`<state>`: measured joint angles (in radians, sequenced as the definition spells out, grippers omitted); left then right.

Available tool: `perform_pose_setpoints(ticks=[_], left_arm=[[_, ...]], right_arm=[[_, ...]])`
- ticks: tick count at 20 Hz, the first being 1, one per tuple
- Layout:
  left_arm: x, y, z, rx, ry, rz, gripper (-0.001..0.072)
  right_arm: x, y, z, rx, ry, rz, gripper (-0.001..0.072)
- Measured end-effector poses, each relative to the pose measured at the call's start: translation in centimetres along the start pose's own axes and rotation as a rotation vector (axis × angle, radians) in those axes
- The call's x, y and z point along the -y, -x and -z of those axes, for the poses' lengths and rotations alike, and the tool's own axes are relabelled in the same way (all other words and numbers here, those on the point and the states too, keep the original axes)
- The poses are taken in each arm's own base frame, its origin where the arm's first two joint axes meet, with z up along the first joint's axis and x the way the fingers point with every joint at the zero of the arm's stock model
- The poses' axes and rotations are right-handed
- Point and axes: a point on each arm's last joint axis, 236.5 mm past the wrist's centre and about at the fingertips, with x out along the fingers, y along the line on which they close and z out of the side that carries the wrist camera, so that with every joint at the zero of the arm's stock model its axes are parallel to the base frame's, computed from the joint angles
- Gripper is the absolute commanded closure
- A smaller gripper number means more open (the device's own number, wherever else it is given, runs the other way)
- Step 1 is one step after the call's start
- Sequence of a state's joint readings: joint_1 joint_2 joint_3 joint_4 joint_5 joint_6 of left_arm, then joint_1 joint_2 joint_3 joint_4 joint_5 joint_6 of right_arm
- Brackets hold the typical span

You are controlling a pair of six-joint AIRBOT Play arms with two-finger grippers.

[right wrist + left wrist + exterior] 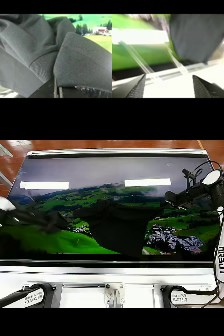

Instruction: Fold the shirts.

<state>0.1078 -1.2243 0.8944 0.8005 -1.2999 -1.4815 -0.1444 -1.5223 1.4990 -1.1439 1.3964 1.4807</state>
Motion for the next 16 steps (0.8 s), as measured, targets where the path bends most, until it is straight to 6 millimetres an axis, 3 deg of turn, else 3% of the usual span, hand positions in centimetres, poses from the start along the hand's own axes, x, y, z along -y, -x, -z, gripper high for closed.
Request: perform_pose_setpoints(ticks=[3, 6, 10, 14, 16], left_arm=[[0.8, -5.9, 4.0, -0.045, 0.046, 0.074, -0.0008], [1.5, -10.0, 5.8, -0.052, 0.074, 0.091, -0.0008], [1.8, -13.8, 6.6, -0.036, 0.118, 0.088, -0.0005], [2.1, -15.9, 5.9, 0.007, 0.149, 0.098, 0.0012], [2.4, -16.6, 5.1, 0.030, 0.151, 0.101, 0.0197]], right_arm=[[0.1, 0.0, -0.2, 0.008, -0.001, 0.002, 0.0645], [0.1, 0.0, -0.5, 0.022, 0.000, 0.005, 0.0645], [0.3, 0.0, -0.8, 0.034, 0.001, 0.010, 0.0645], [0.3, 0.1, -0.9, 0.038, 0.002, 0.013, 0.0645], [0.3, 0.1, -1.0, 0.043, 0.001, 0.013, 0.0645]])
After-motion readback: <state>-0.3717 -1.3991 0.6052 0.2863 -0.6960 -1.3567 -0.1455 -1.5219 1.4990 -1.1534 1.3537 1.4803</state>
